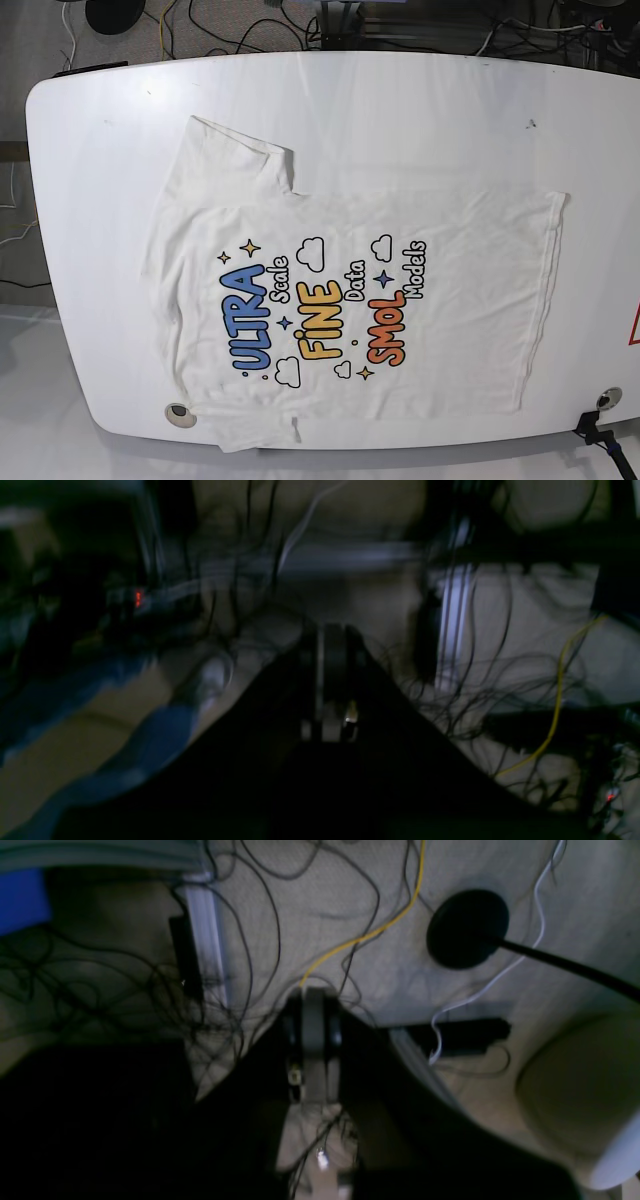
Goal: Fold the T-shirt properly
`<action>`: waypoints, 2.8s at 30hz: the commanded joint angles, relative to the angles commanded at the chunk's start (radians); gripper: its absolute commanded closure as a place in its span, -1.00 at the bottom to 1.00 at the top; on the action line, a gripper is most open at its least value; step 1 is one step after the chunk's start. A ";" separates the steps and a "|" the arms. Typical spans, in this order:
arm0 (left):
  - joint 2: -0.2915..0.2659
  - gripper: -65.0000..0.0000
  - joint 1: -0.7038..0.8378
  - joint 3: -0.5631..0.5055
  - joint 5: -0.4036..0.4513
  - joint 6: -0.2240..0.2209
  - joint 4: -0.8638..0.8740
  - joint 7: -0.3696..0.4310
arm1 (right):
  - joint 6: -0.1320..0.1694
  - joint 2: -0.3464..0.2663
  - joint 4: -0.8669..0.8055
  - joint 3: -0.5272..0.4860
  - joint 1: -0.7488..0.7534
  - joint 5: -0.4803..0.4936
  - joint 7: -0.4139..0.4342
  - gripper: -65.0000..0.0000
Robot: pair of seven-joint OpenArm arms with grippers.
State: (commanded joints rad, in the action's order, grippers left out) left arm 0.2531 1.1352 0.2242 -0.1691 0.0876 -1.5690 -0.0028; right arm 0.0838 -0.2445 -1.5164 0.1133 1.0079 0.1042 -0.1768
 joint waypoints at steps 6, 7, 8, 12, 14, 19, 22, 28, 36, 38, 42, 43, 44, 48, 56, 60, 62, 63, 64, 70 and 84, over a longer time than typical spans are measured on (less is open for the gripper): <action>-0.005 1.00 0.058 0.065 0.008 0.001 -0.174 -0.026 | 0.002 -0.002 -0.212 0.017 0.049 -0.003 -0.032 1.00; -0.003 1.00 0.063 0.071 0.006 0.001 -0.201 -0.028 | 0.001 0.000 -0.240 0.021 0.046 -0.003 -0.038 1.00; -0.002 1.00 0.066 0.073 0.006 0.000 -0.228 -0.024 | 0.002 -0.001 -0.270 0.028 0.046 -0.006 -0.047 1.00; -0.003 0.98 0.072 0.083 0.015 0.002 -0.334 -0.032 | 0.005 0.001 -0.358 0.053 0.022 -0.004 -0.087 1.00; -0.003 0.95 0.072 0.084 0.019 0.003 -0.385 -0.045 | 0.004 0.000 -0.400 0.073 0.003 -0.003 -0.123 1.00; -0.018 1.00 0.076 0.092 0.017 0.020 -0.443 -0.062 | 0.001 -0.016 -0.409 0.077 -0.009 -0.001 -0.141 1.00; -0.022 1.00 0.064 0.110 0.020 0.026 -0.474 -0.077 | -0.002 -0.044 -0.432 0.080 -0.028 -0.008 -0.161 1.00; -0.034 1.00 -0.003 0.152 0.035 0.037 -0.565 -0.121 | 0.000 -0.110 -0.526 0.090 -0.114 -0.023 -0.197 1.00; -0.040 0.95 -0.120 0.125 0.096 0.055 -0.606 -0.115 | 0.008 -0.161 -0.617 0.097 -0.238 -0.039 -0.235 0.89; -0.044 0.85 -0.134 0.121 0.105 0.061 -0.601 -0.101 | 0.018 -0.158 -0.620 0.099 -0.249 -0.038 -0.232 0.78; -0.043 0.40 -0.149 0.118 0.107 0.072 -0.598 -0.027 | 0.036 -0.156 -0.614 0.100 -0.264 -0.033 -0.230 0.48; -0.042 0.25 -0.156 0.117 0.108 0.076 -0.594 0.000 | 0.040 -0.156 -0.616 0.101 -0.272 -0.034 -0.234 0.42; -0.042 0.19 -0.163 0.117 0.110 0.076 -0.590 0.017 | 0.046 -0.153 -0.611 0.099 -0.274 -0.033 -0.235 0.36; -0.038 0.10 -0.179 0.123 0.110 0.075 -0.596 0.021 | 0.059 -0.151 -0.613 0.100 -0.281 -0.016 -0.237 0.40; -0.034 0.04 -0.225 0.116 0.113 0.071 -0.589 0.016 | 0.060 -0.147 -0.636 0.098 -0.298 -0.007 -0.248 0.13; -0.034 0.04 -0.270 0.115 0.105 0.069 -0.585 -0.007 | 0.060 -0.146 -0.633 0.101 -0.298 -0.007 -0.244 0.14; -0.031 0.04 -0.295 0.113 0.106 0.072 -0.580 -0.020 | 0.062 -0.146 -0.633 0.101 -0.301 -0.002 -0.247 0.14; -0.031 0.04 -0.306 0.111 0.106 0.072 -0.577 -0.027 | 0.061 -0.146 -0.634 0.100 -0.302 -0.004 -0.248 0.12; -0.025 0.04 -0.316 0.107 0.106 0.070 -0.575 -0.028 | 0.061 -0.146 -0.637 0.104 -0.301 -0.009 -0.250 0.11; 0.033 0.04 -0.385 0.035 0.107 0.070 -0.524 -0.046 | 0.058 -0.143 -0.645 0.127 -0.304 -0.079 -0.260 0.00; 0.043 0.05 -0.447 -0.003 0.104 0.063 -0.476 -0.098 | 0.109 -0.128 -0.581 0.154 -0.416 -0.073 -0.327 0.02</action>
State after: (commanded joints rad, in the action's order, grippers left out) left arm 0.2956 0.6887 0.2212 -0.0647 0.1510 -2.0455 -0.1013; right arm 0.1924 -0.3725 -2.0969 0.2669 0.5915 0.0311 -0.5039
